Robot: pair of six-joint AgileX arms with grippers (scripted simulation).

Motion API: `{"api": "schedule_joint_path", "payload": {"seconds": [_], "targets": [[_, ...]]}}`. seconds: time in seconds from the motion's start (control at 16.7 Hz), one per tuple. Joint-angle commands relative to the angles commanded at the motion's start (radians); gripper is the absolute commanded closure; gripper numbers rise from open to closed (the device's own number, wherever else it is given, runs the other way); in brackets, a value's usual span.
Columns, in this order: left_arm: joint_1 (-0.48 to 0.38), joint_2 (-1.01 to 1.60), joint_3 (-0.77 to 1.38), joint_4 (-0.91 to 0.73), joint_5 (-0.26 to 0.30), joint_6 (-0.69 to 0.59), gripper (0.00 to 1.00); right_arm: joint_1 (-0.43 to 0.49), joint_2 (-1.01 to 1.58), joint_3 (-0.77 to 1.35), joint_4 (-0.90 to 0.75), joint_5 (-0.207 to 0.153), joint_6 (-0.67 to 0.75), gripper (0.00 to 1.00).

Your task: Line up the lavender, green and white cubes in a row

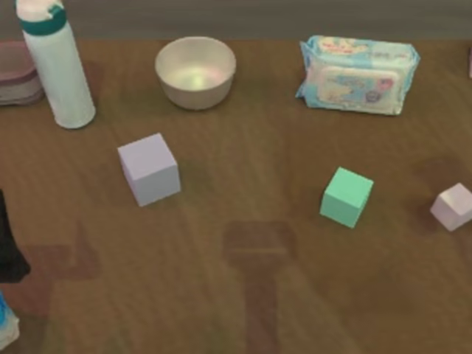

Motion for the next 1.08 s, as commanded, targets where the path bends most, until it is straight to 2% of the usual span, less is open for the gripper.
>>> {"api": "schedule_joint_path", "payload": {"seconds": [0.3,0.54,0.78,1.08], "targets": [[0.000,0.000,0.000,0.000,0.000,0.000,0.00,0.017,0.487,0.327,-0.241,0.003,-0.105,0.00],[0.000,0.000,0.000,0.000,0.000,0.000,0.00,0.027,0.743,0.531,-0.374,0.001,-0.165,0.00],[0.000,0.000,0.000,0.000,0.000,0.000,0.00,0.032,0.876,0.640,-0.436,-0.003,-0.196,0.00],[0.000,0.000,0.000,0.000,0.000,0.000,0.00,0.027,0.882,0.644,-0.438,-0.003,-0.197,0.00]]}}
